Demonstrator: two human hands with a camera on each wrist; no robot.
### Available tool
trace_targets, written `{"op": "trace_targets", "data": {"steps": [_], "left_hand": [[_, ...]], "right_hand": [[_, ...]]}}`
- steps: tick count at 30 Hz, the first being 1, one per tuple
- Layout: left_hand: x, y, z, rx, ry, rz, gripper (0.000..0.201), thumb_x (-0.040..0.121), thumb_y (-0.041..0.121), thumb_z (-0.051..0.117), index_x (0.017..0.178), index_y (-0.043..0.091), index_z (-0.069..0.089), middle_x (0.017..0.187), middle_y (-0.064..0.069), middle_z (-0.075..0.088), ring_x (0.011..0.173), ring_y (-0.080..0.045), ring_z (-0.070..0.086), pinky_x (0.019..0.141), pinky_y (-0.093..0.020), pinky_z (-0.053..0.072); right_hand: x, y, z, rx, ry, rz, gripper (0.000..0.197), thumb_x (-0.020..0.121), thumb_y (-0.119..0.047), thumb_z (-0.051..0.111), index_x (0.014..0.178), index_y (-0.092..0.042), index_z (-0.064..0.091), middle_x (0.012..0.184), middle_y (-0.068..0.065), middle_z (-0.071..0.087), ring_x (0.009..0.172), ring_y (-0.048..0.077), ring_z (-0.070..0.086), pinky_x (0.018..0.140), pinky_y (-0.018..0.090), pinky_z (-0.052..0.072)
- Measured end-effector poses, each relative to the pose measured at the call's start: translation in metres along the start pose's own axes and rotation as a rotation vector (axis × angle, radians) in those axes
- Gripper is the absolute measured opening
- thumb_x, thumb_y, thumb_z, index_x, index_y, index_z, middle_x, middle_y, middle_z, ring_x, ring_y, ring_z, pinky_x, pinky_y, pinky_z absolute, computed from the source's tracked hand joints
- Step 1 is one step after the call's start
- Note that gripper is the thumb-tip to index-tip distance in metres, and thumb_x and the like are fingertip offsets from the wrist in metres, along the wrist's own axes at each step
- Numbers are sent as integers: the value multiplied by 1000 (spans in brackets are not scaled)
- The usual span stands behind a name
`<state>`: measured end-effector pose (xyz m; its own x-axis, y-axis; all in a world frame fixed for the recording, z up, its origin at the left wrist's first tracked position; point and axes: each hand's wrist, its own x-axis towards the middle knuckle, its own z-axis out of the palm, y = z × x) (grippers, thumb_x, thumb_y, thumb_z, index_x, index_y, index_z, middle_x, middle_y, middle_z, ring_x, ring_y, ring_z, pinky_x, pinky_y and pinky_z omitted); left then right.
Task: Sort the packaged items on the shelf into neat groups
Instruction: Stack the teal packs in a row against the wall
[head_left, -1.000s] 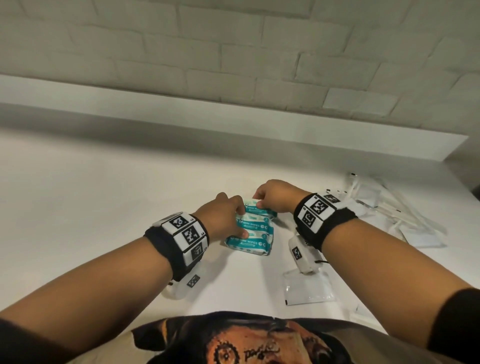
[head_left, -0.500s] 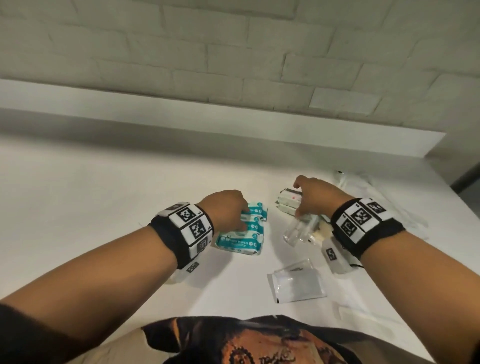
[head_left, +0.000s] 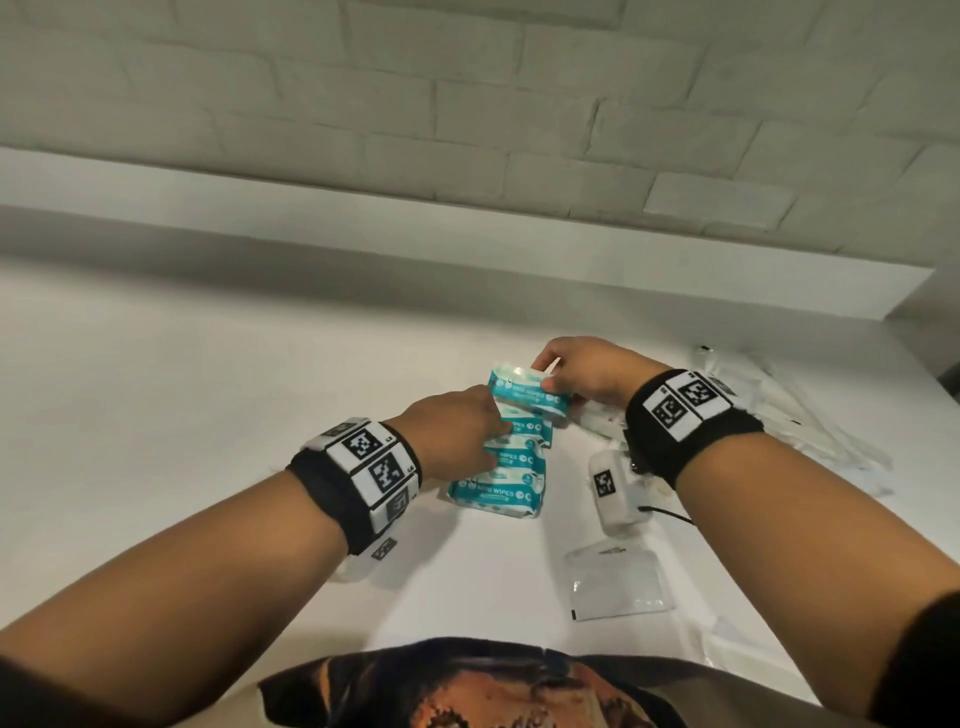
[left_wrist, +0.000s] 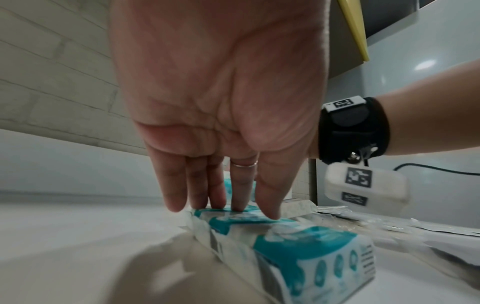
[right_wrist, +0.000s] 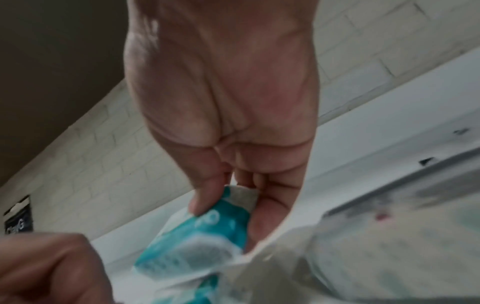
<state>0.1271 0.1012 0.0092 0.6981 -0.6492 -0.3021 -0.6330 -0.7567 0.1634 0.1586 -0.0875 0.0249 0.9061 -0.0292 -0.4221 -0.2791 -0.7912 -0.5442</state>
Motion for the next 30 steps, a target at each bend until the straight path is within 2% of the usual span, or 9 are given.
{"op": "trace_targets", "data": {"steps": [4, 8, 12, 14, 16, 19, 22, 28, 30], "left_hand": [[2, -2, 0, -9, -5, 5, 45, 92, 37, 48, 136, 27, 50, 135, 0, 42, 117, -20, 49, 96, -36, 46], [3, -3, -3, -43, -14, 18, 45, 92, 40, 49, 135, 26, 51, 135, 0, 43, 119, -19, 49, 99, -36, 44], [11, -2, -10, -91, 12, 19, 44, 92, 41, 50, 133, 25, 54, 134, 0, 45, 119, -19, 50, 99, -38, 45], [18, 1, -14, -90, 34, -8, 49, 92, 39, 51, 138, 22, 48, 142, 0, 40, 122, -20, 49, 99, -36, 44], [25, 4, -16, -61, 5, -26, 52, 91, 40, 50, 139, 21, 44, 147, 1, 36, 126, -19, 47, 100, -36, 44], [30, 8, -13, -3, -64, -30, 44, 90, 44, 47, 127, 22, 54, 140, 0, 42, 116, -19, 53, 93, -34, 46], [30, 8, -12, 12, -54, -42, 44, 89, 43, 47, 126, 21, 55, 137, 0, 43, 112, -19, 55, 89, -34, 47], [27, 5, -13, 12, -54, -33, 50, 89, 43, 49, 134, 20, 49, 143, 2, 38, 119, -18, 51, 96, -34, 45], [27, 6, -13, 5, -52, -33, 50, 90, 42, 49, 134, 20, 49, 144, 3, 38, 119, -18, 51, 96, -34, 45]], "right_hand": [[15, -13, 5, -221, 96, -87, 22, 91, -7, 58, 109, -17, 66, 114, 5, 67, 90, 19, 64, 74, 28, 52], [21, -8, 1, -480, 54, -119, 36, 94, -5, 49, 121, -23, 65, 132, -1, 59, 116, 18, 56, 92, 27, 42], [-3, 4, -29, -508, 105, -47, 31, 89, -28, 64, 119, -21, 60, 124, -1, 61, 101, 19, 56, 84, 29, 42], [-20, 15, -27, -632, -31, 62, 58, 76, -40, 76, 124, -20, 51, 120, -2, 58, 99, 20, 55, 86, 34, 47], [-27, 26, -18, -740, -101, 124, 75, 65, -31, 83, 127, -19, 42, 113, 0, 59, 95, 22, 58, 82, 39, 53], [-20, 35, -20, -514, -48, 87, 59, 70, -18, 79, 117, -17, 44, 96, 1, 63, 80, 19, 62, 68, 33, 54], [-13, 32, -26, -120, -122, 60, 25, 86, -18, 68, 108, -10, 59, 94, 8, 66, 75, 19, 63, 70, 32, 55], [-2, 44, -30, -325, 60, 84, 27, 92, -3, 46, 103, -4, 71, 102, 15, 73, 88, 31, 70, 86, 40, 57], [-2, 44, -30, -287, 81, 84, 24, 93, -11, 50, 107, -2, 68, 102, 15, 71, 83, 26, 67, 84, 42, 56]]}}
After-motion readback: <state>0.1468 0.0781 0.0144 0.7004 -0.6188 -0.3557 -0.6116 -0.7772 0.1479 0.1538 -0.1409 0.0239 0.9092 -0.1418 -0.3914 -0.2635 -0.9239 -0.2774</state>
